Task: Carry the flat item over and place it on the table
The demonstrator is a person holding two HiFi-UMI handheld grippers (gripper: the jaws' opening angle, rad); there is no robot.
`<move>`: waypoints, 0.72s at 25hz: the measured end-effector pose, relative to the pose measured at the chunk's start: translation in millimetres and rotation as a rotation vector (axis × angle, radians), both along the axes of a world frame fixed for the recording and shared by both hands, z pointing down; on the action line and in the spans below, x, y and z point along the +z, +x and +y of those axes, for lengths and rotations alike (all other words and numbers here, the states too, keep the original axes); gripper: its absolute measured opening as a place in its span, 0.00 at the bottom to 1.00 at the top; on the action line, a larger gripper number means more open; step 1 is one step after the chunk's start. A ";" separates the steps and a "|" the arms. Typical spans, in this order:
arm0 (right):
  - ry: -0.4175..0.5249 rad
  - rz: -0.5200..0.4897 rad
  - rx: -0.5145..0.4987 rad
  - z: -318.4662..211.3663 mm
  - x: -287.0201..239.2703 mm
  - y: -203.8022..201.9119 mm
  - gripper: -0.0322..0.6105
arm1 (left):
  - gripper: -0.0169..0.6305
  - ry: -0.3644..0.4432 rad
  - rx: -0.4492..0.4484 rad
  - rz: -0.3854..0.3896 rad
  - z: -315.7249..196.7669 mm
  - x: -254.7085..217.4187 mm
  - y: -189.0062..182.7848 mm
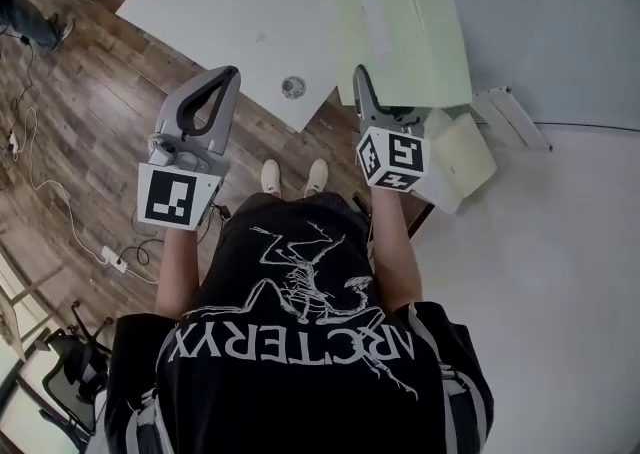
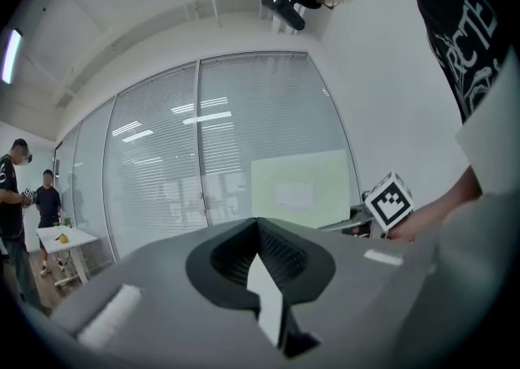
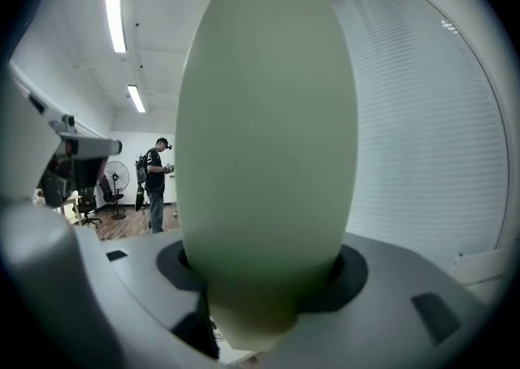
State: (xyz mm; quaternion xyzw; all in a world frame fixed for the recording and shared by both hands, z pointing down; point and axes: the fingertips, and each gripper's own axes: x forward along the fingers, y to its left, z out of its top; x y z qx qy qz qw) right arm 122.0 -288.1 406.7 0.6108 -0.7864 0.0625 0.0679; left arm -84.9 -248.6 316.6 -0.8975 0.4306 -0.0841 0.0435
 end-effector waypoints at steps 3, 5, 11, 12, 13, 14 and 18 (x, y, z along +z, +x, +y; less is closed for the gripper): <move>-0.089 0.029 -0.038 -32.4 53.7 -7.4 0.46 | 0.04 -0.007 -0.013 -0.018 -5.7 1.5 7.1; -0.132 0.051 -0.052 -51.3 84.2 -10.2 0.46 | 0.04 -0.029 -0.023 -0.041 -3.2 6.0 8.1; -0.152 0.082 -0.074 -92.4 131.6 -28.1 0.46 | 0.04 -0.073 -0.052 -0.066 -3.3 13.0 3.9; -0.156 0.090 -0.077 -96.7 137.6 -32.2 0.46 | 0.04 -0.077 -0.051 -0.075 -3.2 13.3 2.8; -0.159 0.100 -0.076 -100.2 143.8 -35.3 0.46 | 0.04 -0.081 -0.050 -0.083 -3.0 13.7 2.0; -0.162 0.108 -0.072 -103.0 150.0 -37.4 0.46 | 0.04 -0.084 -0.048 -0.089 -3.1 14.0 1.6; -0.147 0.106 -0.061 -112.3 167.6 -42.0 0.47 | 0.04 -0.082 -0.046 -0.106 -6.2 13.1 4.4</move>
